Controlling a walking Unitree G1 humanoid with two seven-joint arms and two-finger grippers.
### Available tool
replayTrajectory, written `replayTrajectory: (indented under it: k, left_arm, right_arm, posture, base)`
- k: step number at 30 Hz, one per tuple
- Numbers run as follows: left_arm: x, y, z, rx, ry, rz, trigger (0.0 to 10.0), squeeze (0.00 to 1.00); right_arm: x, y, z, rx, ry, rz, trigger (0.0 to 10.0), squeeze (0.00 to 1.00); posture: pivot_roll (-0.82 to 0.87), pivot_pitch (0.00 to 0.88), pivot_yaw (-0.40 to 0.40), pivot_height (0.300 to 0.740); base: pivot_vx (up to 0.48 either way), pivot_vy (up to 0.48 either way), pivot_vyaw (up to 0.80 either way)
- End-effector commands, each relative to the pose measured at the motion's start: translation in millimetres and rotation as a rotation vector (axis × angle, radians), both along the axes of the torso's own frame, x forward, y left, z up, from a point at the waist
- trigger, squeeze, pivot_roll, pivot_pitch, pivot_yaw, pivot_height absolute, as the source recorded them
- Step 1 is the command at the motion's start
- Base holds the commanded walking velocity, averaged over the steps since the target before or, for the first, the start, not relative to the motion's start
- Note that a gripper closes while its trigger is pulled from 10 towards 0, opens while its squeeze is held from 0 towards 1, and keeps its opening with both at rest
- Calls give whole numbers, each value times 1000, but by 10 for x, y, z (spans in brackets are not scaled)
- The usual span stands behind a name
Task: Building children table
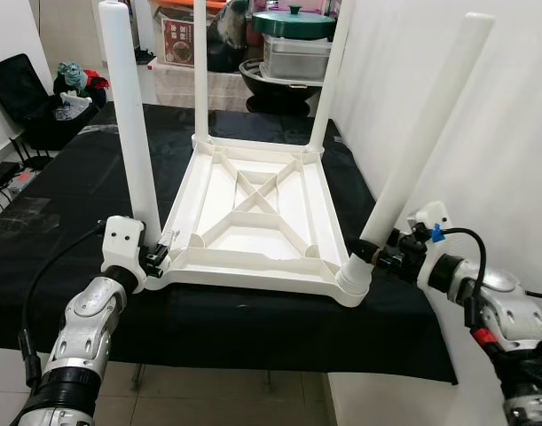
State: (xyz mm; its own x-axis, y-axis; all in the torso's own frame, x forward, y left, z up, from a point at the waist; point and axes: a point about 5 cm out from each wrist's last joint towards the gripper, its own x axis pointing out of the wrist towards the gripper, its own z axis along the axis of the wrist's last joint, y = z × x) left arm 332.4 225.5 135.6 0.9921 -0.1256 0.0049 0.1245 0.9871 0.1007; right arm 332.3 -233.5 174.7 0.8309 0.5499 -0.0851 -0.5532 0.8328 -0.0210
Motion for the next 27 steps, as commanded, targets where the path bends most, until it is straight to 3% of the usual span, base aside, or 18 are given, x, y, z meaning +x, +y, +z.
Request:
replayTrajectory:
  k: [1, 2, 4, 5, 6, 7, 8, 9, 10, 11, 14, 15, 16, 17, 19, 25, 26, 27]
  left_arm:
    - [-32, 67, -85, 6, 44, 23, 10000, 0]
    - [-32, 67, -85, 6, 44, 23, 10000, 0]
    - [-36, 71, -85, 6, 43, 25, 10000, 0]
    - [-36, 71, -85, 6, 43, 25, 10000, 0]
    - [-39, 74, -84, 5, 43, 26, 10000, 0]
    - [-42, 75, -89, 3, 44, 28, 10000, 0]
    - [-46, 68, -99, 3, 47, 27, 10000, 0]
    - [-46, 68, -99, 3, 47, 27, 10000, 0]
    - [-50, 50, -113, 4, 52, 20, 10000, 0]
    - [-52, 41, -116, 5, 53, 15, 10000, 0]
    - [-52, 34, -118, 6, 54, 11, 10000, 0]
    - [-41, 52, -103, 7, 52, 13, 10000, 0]
    - [-21, 88, -77, 11, 49, 19, 10000, 0]
    - [-14, 102, -68, 13, 48, 22, 10000, 0]
    - [-11, 108, -65, 14, 47, 23, 10000, 0]
    - [-32, 94, -80, 13, 46, 19, 10000, 0]
    - [-36, 87, -87, 12, 47, 17, 10000, 0]
    - [-36, 87, -87, 12, 47, 17, 10000, 0]
  right_arm:
    - [22, -77, -14, 5, -25, -91, 0, 0]
    - [22, -77, -14, 5, -25, -91, 0, 0]
    - [64, -475, -49, 29, -27, -709, 0, 0]
    - [64, -475, -49, 29, -27, -709, 0, 0]
    - [-1, -626, -85, 53, -17, -951, 0, 0]
    - [-97, -645, -169, 75, 1, -1091, 0, 0]
    - [-178, -576, -260, 99, 29, -1141, 0, 0]
    - [-178, -576, -260, 99, 29, -1141, 0, 0]
    - [-261, -393, -361, 123, 64, -1146, 0, 0]
    - [-283, -321, -379, 132, 72, -1142, 0, 0]
    - [-297, -260, -387, 139, 74, -1137, 0, 0]
    - [-268, -100, -411, 152, 96, -1053, 0, 0]
    - [-200, 172, -386, 162, 96, -857, 10000, 0]
    - [-172, 266, -356, 158, 83, -769, 10000, 0]
    - [-153, 311, -333, 153, 72, -741, 10000, 0]
    - [-75, 123, -94, 65, -43, -549, 10000, 0]
    - [-75, 82, -68, 48, -63, -523, 10000, 1000]
    - [-75, 82, -68, 48, -63, -523, 10000, 1000]
  posture:
    - [50, 0, -106, 740]
    - [50, 0, -106, 740]
    - [46, 0, -109, 740]
    - [46, 0, -109, 740]
    - [48, 0, -109, 740]
    - [48, 0, -106, 740]
    - [48, 0, -106, 740]
    - [48, 0, -106, 740]
    - [47, 0, -101, 740]
    - [47, 0, -101, 740]
    - [47, 0, -101, 740]
    - [46, 0, -99, 740]
    - [45, 0, -99, 740]
    - [45, 0, -99, 740]
    - [45, 0, -99, 740]
    - [43, 0, -107, 740]
    - [43, 0, -107, 740]
    - [43, 0, -107, 740]
  base:
    - [0, 0, 0]
    - [0, 0, 0]
    - [0, 0, 0]
    - [0, 0, 0]
    - [0, 0, 0]
    - [0, 0, 0]
    - [0, 0, 0]
    - [0, 0, 0]
    - [0, 0, 0]
    - [0, 0, 0]
    - [0, 0, 0]
    - [0, 0, 0]
    - [0, 0, 0]
    - [0, 0, 0]
    - [0, 0, 0]
    - [0, 0, 0]
    - [0, 0, 0]
    - [0, 0, 0]
